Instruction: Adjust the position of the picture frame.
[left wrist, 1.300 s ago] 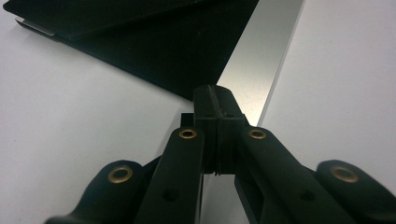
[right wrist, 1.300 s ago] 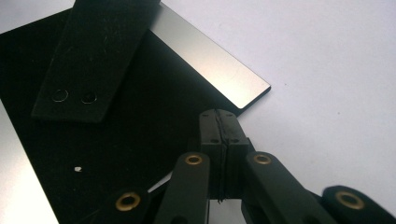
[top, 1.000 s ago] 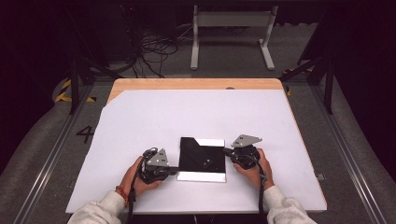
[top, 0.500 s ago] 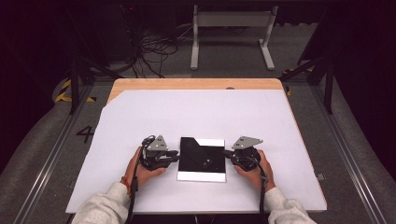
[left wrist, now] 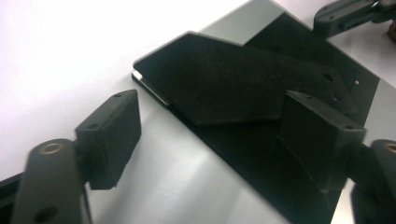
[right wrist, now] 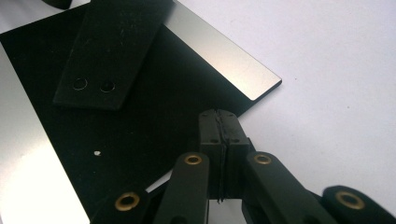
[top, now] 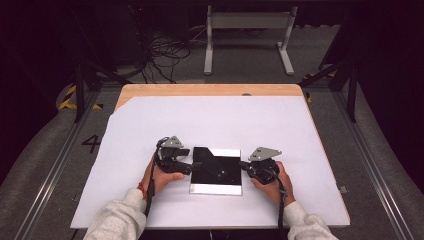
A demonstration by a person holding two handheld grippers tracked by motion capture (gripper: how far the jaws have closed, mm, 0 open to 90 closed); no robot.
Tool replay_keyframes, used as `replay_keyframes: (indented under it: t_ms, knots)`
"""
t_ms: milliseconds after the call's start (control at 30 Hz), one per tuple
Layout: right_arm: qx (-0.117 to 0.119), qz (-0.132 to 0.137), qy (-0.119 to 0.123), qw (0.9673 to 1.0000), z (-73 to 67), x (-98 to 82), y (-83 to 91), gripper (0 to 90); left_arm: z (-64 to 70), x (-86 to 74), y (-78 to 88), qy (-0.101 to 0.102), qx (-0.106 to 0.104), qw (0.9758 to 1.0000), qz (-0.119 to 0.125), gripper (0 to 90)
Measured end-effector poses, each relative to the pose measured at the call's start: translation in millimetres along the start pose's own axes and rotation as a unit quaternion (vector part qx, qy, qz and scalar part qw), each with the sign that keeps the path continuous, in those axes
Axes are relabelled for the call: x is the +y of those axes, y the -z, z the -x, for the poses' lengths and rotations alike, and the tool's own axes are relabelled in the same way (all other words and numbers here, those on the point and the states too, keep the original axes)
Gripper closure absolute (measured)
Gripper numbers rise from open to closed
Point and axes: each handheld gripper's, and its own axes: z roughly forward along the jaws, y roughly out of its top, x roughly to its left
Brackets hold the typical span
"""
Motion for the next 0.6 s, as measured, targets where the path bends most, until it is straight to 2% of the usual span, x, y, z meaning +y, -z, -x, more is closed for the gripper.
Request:
replay_keyframes:
  t_ms: [67, 133, 200, 267, 433, 500, 600]
  knots:
    - [0.0, 0.001, 0.0, 1.0, 0.2, -0.2, 0.0, 90.0, -1.7, 2.4, -0.5, 0.014, -0.011, 0.9998, 0.008, 19.7]
    - [0.001, 0.001, 0.0, 1.0, 0.3, -0.3, 0.1, 90.0, -1.4, 4.4, -4.2, 0.017, -0.016, 0.9997, 0.0, 19.6]
    - [0.002, 0.001, -0.001, 1.0, 0.3, -0.5, 0.3, 90.0, 0.8, 5.8, -7.9, 0.007, -0.015, 0.9998, -0.007, 19.5]
    - [0.002, 0.001, 0.0, 1.0, 0.2, -0.6, 0.5, 89.9, 2.5, 6.0, -8.5, 0.008, -0.014, 0.9999, -0.005, 18.6]
    - [0.004, 0.003, -0.001, 1.0, 0.2, -1.1, 0.9, 89.3, -1.1, 5.1, -4.8, 0.015, -0.019, 0.9997, 0.006, 24.3]
    - [0.004, 0.003, 0.0, 1.0, 0.3, -1.2, 0.9, 89.2, -0.8, 5.3, -5.3, 0.011, -0.006, 0.9999, -0.009, 24.6]
    - [0.004, 0.003, -0.001, 1.0, 0.3, -1.2, 1.0, 88.7, -2.2, 5.0, -4.8, 0.013, -0.002, 0.9999, -0.006, 21.5]
